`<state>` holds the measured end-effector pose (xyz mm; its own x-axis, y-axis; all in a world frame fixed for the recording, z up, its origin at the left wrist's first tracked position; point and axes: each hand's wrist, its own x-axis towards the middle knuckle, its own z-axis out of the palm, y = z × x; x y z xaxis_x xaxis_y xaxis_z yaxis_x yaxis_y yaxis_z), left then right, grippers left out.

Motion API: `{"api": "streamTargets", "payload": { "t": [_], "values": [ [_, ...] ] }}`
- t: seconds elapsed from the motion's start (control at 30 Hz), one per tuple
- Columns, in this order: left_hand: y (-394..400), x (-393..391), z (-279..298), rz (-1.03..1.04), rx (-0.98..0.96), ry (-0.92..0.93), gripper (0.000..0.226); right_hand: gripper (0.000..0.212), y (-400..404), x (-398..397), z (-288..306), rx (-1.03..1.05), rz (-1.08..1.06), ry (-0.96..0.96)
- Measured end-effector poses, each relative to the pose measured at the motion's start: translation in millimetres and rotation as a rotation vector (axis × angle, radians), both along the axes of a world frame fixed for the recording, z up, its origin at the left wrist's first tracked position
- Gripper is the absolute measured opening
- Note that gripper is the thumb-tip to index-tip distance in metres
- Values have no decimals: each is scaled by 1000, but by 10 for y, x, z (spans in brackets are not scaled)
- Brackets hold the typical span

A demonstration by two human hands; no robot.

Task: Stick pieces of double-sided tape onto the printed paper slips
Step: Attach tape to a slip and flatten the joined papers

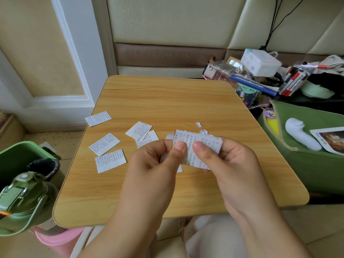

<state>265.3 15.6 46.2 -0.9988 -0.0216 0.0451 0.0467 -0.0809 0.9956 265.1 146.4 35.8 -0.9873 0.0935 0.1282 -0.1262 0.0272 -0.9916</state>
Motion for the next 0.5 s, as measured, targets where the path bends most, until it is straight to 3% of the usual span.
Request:
{"api": "streamTargets", "payload": {
  "t": [0.5],
  "values": [
    [-11,-6,-28,50,-47,-3,34,31,-30,-12,82,201,-60,53]
  ]
}}
